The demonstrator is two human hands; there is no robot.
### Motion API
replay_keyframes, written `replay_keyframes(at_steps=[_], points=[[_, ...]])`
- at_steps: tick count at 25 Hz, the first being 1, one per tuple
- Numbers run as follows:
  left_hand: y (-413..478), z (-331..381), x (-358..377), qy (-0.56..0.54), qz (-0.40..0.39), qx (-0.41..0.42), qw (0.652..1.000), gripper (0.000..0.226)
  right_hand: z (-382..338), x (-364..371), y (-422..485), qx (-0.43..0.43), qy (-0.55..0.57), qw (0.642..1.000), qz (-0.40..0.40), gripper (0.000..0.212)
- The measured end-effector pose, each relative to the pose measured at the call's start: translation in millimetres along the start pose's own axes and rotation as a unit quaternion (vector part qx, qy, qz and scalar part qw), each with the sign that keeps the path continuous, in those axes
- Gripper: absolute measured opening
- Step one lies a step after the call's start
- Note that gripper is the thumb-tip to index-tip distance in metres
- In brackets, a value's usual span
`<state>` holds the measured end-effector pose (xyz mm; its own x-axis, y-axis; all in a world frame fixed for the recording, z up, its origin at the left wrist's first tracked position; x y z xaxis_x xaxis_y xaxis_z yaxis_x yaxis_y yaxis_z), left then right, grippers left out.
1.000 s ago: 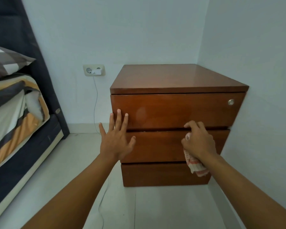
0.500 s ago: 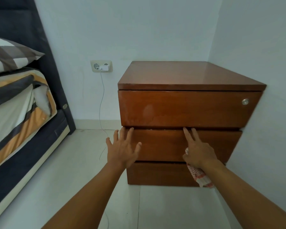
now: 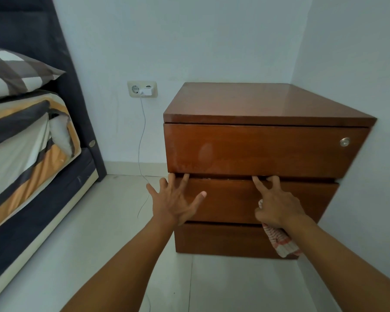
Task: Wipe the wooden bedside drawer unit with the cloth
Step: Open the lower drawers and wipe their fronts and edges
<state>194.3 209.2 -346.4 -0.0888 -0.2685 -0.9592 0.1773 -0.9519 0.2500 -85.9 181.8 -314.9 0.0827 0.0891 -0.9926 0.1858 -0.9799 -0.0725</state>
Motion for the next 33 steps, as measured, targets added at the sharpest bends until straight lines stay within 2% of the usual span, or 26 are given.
replay_keyframes(at_steps=[6,12,15,17,19,22,24,26,28,31,33], points=[[4,-1,-14,0.027,0.005,0.007,1.0,0.09,-2,-11,-1,0.002,-0.004,1.0,-0.013,0.089],[-2,2,-22,0.028,-0.012,-0.005,1.0,0.094,-4,-17,-4,0.023,-0.007,0.999,-0.032,0.093],[-16,-2,-13,0.02,-0.029,-0.001,0.999,0.092,1,-11,-12,0.016,0.026,0.999,-0.037,0.093],[-30,-8,-3,0.006,-0.025,0.005,1.0,0.093,4,-14,-18,0.013,0.079,0.996,-0.023,0.085],[-38,-14,3,0.001,-0.022,0.006,1.0,0.095,2,-25,-21,0.003,0.181,0.983,0.034,0.066],[-36,-21,1,0.003,-0.04,0.013,0.999,0.1,-20,-52,-20,-0.048,0.312,0.936,0.159,0.027],[-32,-26,-5,-0.002,-0.063,0.024,0.998,0.103,-51,-66,-17,-0.091,0.347,0.901,0.245,0.016],[-29,-33,-11,-0.015,-0.088,0.046,0.995,0.101,-93,-73,-14,-0.13,0.366,0.868,0.309,0.013],[-27,-40,-16,-0.022,-0.117,0.072,0.99,0.092,-131,-69,-10,-0.183,0.352,0.861,0.317,0.017],[-25,-45,-18,-0.022,-0.134,0.095,0.986,0.078,-165,-19,3,-0.237,0.168,0.928,0.233,0.037],[-24,-46,-17,-0.016,-0.129,0.1,0.986,0.07,-166,21,1,-0.232,0.061,0.95,0.198,0.053]])
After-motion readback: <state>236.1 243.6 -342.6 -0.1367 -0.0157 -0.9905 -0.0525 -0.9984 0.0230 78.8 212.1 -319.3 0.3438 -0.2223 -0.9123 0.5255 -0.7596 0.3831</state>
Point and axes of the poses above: each hand's wrist, its own y-axis towards the middle knuckle, its own x-axis out of the palm, z = x × y, the point moved 2 cm from there along y, towards the middle knuckle, and after that the axes turned 1 degree about y, right-handed, at the moved point
